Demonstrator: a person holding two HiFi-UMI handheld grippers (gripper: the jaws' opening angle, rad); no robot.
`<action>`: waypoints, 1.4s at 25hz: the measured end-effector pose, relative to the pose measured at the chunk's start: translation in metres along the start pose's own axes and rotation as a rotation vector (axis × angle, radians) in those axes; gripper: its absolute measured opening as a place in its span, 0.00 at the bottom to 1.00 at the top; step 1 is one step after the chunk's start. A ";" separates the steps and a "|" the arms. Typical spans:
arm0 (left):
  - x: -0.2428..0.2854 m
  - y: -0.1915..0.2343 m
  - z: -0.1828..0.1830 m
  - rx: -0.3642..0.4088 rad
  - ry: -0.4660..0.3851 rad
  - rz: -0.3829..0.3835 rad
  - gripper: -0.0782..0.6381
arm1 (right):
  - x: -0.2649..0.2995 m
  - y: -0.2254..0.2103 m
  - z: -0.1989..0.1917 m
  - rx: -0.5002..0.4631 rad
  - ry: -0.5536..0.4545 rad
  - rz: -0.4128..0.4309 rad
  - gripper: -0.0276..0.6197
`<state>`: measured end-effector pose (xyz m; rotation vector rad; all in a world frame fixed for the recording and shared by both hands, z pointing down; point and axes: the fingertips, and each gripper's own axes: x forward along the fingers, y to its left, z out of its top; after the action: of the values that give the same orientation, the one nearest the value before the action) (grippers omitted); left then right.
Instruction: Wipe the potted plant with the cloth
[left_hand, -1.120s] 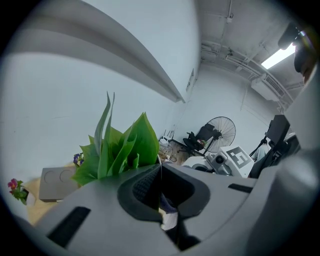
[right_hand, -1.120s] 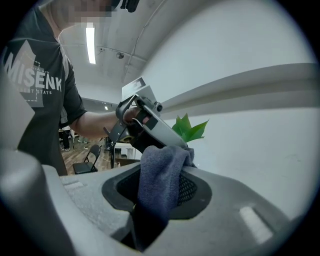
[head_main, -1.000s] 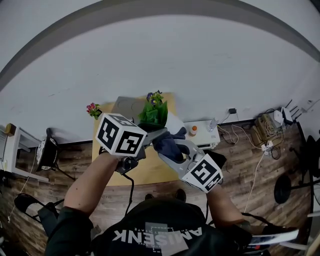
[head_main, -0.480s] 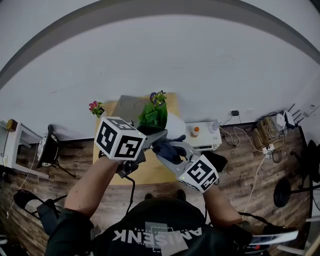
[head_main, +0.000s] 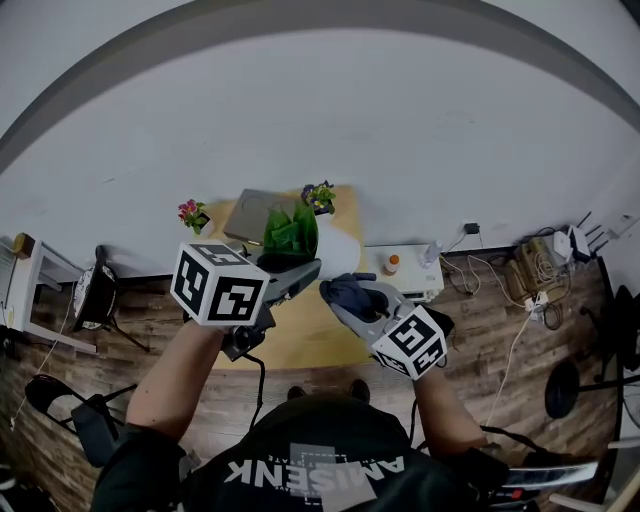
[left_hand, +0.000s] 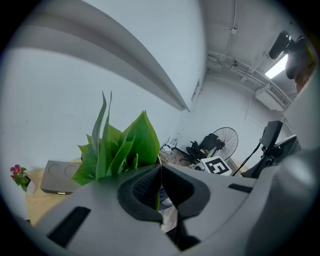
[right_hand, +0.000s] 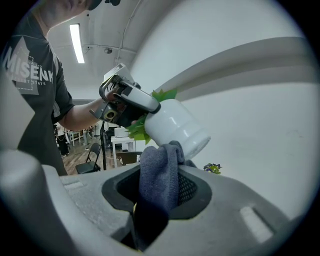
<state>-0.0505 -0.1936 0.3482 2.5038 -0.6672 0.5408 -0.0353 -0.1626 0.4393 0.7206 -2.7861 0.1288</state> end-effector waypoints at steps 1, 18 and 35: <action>-0.003 0.002 0.000 -0.002 -0.005 0.004 0.12 | 0.000 -0.003 -0.003 0.004 0.007 -0.007 0.24; -0.002 0.096 -0.127 0.074 0.212 0.332 0.12 | -0.016 -0.040 -0.019 0.151 0.004 -0.081 0.24; 0.063 0.183 -0.266 0.394 0.587 0.490 0.13 | -0.017 -0.034 -0.026 0.213 0.020 -0.098 0.24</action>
<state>-0.1649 -0.2097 0.6563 2.3043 -1.0006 1.6430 0.0017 -0.1804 0.4599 0.8984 -2.7388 0.4157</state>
